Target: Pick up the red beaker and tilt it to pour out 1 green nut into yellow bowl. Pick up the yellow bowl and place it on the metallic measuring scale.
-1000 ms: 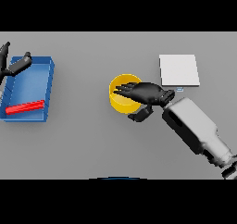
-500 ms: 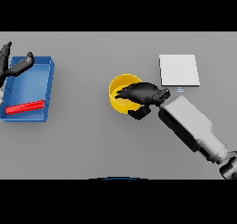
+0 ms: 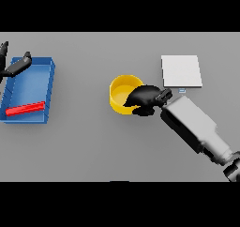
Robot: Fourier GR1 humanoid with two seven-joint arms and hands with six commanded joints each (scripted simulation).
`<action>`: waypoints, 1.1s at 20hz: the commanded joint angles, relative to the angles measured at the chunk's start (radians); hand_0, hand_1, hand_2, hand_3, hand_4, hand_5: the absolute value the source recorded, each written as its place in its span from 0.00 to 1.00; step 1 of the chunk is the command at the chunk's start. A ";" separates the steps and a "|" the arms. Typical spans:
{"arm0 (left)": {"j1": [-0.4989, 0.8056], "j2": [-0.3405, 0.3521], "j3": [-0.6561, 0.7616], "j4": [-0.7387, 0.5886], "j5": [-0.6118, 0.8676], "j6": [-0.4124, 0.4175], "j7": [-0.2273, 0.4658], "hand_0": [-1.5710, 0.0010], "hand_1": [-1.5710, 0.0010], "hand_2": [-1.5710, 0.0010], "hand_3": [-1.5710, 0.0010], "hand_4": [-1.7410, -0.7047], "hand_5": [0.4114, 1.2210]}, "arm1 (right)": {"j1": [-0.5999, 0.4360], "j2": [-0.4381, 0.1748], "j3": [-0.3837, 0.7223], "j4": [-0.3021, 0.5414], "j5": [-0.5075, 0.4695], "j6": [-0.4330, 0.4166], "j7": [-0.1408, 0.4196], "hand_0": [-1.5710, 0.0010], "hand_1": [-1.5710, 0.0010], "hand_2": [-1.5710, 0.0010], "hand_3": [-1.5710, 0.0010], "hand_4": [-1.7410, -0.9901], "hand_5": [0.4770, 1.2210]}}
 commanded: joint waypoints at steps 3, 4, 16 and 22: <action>0.013 0.011 0.001 -0.021 0.004 0.003 -0.002 1.00 1.00 1.00 1.00 0.90 0.39 | 0.007 -0.010 -0.007 -0.020 -0.012 0.004 0.015 0.06 0.06 0.09 0.25 0.04 0.97; 0.013 0.011 -0.002 -0.024 0.003 0.002 0.003 1.00 1.00 1.00 1.00 0.90 0.39 | 0.008 -0.022 -0.009 -0.032 -0.015 0.001 0.009 0.05 0.05 0.07 0.25 0.03 0.98; 0.006 0.011 0.003 -0.014 0.005 -0.004 -0.001 1.00 1.00 1.00 1.00 0.90 0.38 | -0.026 -0.147 -0.108 -0.260 -0.106 0.121 0.137 0.00 0.00 0.01 0.20 0.03 1.00; 0.019 0.035 0.004 -0.054 -0.001 0.015 0.007 1.00 1.00 1.00 1.00 0.90 0.40 | -0.029 -0.249 -0.149 -0.316 -0.107 0.105 0.103 0.00 0.00 0.00 0.16 0.03 1.00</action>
